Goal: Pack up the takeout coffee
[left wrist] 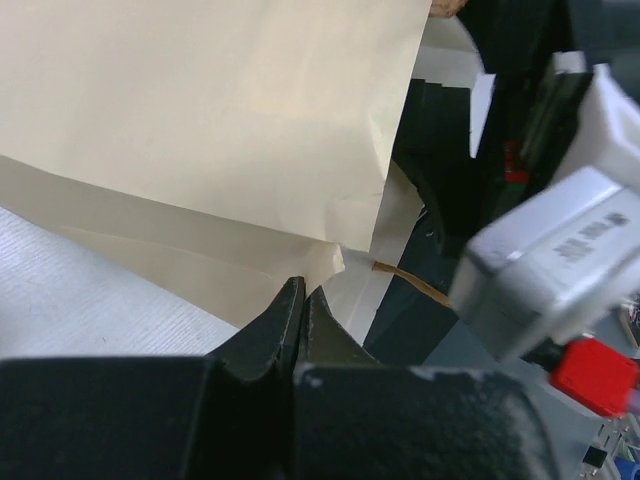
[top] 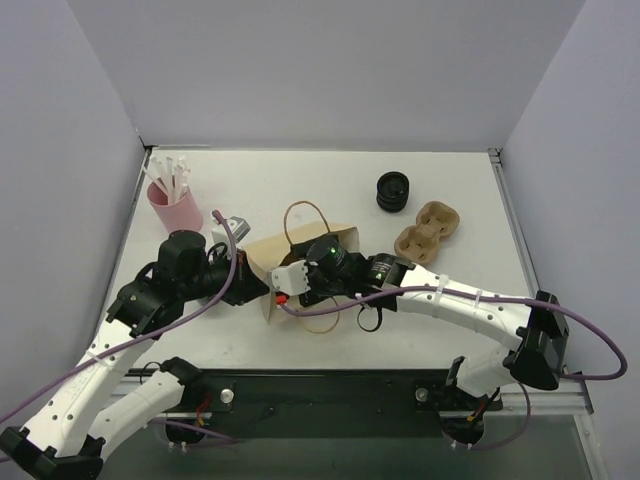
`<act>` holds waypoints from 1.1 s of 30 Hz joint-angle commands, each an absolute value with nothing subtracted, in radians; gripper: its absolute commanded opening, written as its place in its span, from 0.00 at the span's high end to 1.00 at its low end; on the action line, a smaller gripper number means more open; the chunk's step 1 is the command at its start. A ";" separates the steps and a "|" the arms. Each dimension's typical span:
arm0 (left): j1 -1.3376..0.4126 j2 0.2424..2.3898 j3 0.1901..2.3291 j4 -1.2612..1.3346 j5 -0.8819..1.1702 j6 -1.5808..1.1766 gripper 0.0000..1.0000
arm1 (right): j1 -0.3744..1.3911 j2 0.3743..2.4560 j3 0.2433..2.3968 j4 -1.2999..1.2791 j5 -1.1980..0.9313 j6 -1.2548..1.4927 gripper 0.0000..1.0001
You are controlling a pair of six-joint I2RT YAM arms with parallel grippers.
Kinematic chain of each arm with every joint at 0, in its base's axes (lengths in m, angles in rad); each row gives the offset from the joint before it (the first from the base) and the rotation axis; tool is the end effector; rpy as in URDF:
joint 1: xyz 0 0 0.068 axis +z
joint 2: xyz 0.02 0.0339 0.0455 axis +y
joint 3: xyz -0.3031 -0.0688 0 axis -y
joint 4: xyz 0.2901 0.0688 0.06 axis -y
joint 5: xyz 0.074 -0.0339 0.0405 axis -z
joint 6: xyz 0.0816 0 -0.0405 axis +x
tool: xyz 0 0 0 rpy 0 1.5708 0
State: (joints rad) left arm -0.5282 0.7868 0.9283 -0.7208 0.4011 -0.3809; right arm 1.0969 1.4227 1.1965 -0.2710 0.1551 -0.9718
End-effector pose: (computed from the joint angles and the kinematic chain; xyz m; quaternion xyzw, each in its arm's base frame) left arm 0.1649 -0.1331 0.3468 0.1579 0.8527 -0.3621 0.3419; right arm 0.1971 0.3567 0.3329 -0.7162 0.4719 -0.0346 0.5130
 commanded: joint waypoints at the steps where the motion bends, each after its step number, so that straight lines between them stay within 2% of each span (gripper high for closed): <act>1: -0.528 0.787 0.962 -0.678 0.428 -0.399 1.00 | 1.074 1.422 1.118 -0.189 0.124 -1.031 0.63; 9: -0.525 0.813 1.002 -0.696 0.362 -0.426 1.00 | 1.065 1.430 1.037 -0.077 0.107 -1.058 0.64; 18: -0.518 0.824 0.976 -0.666 0.377 -0.476 1.00 | 1.054 1.463 0.985 0.080 0.072 -1.112 0.64; 26: -0.511 0.831 0.962 -0.670 0.383 -0.474 1.00 | 1.014 1.509 1.005 0.112 0.052 -1.160 0.64; 33: -0.505 0.850 0.974 -0.680 0.382 -0.482 1.00 | 0.976 1.468 0.985 0.080 0.022 -1.183 0.64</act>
